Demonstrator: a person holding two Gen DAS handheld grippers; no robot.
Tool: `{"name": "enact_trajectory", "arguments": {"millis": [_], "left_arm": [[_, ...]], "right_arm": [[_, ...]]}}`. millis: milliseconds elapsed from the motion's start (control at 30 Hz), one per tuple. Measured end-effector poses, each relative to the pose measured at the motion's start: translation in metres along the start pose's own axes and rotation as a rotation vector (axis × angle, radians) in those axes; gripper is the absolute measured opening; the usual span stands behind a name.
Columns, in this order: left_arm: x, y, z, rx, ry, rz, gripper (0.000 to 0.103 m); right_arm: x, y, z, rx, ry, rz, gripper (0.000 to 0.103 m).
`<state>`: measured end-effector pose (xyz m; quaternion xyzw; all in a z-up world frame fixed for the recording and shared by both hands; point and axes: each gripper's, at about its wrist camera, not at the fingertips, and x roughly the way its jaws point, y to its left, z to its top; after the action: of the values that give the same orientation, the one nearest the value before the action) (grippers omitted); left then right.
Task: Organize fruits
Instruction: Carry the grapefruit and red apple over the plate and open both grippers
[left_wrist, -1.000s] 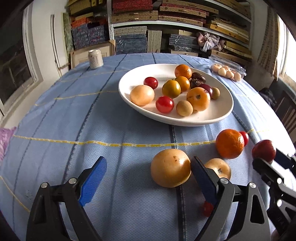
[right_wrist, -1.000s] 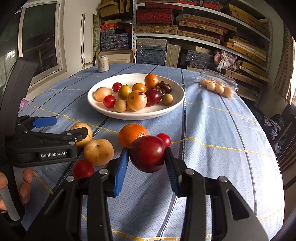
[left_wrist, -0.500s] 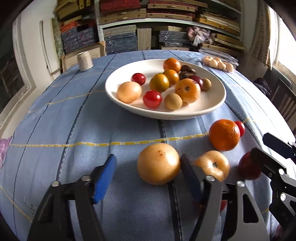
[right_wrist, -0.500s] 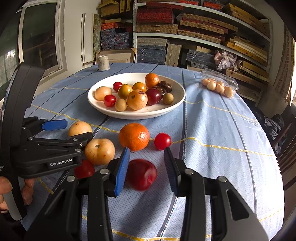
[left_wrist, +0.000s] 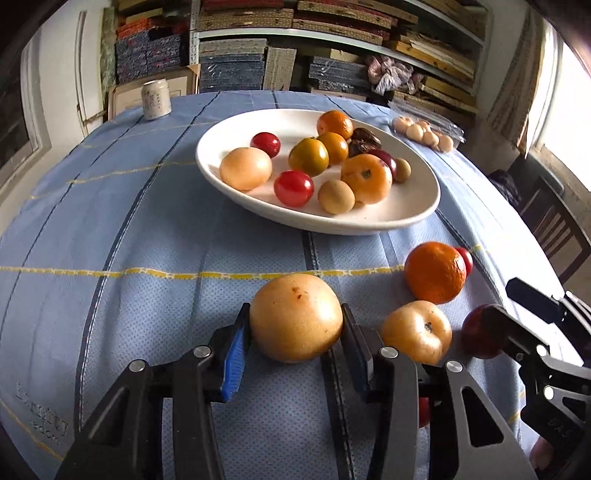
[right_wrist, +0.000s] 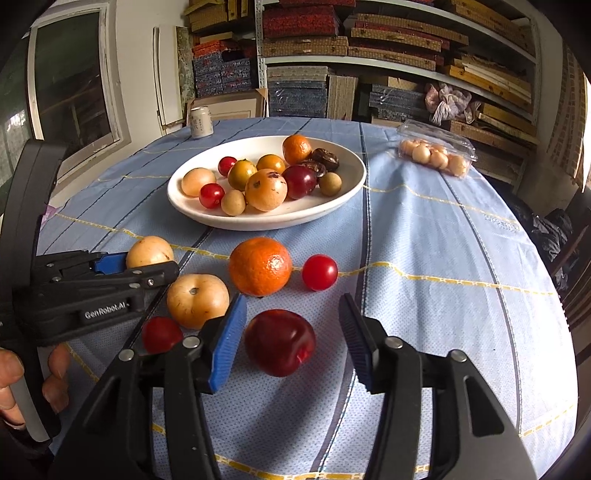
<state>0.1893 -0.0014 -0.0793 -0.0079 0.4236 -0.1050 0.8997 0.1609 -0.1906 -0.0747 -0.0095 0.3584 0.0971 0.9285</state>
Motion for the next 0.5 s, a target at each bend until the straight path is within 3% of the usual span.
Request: {"name": "enact_trajectory", "arguments": {"millis": [200,333,500], "left_arm": [[-0.003,0.005,-0.001,-0.037,-0.008,-0.014,0.047],[-0.003,0.007,-0.001,-0.048,-0.01,-0.023,0.047],[-0.004,0.008,-0.001,-0.054,-0.011,-0.031,0.047]], "right_arm": [[-0.018,-0.018,-0.001,0.061,-0.052,0.004,0.067],[-0.018,-0.024,-0.006,0.075,0.011,0.025,0.068],[-0.01,0.0,-0.015,-0.023,0.045,-0.005,0.067]]}}
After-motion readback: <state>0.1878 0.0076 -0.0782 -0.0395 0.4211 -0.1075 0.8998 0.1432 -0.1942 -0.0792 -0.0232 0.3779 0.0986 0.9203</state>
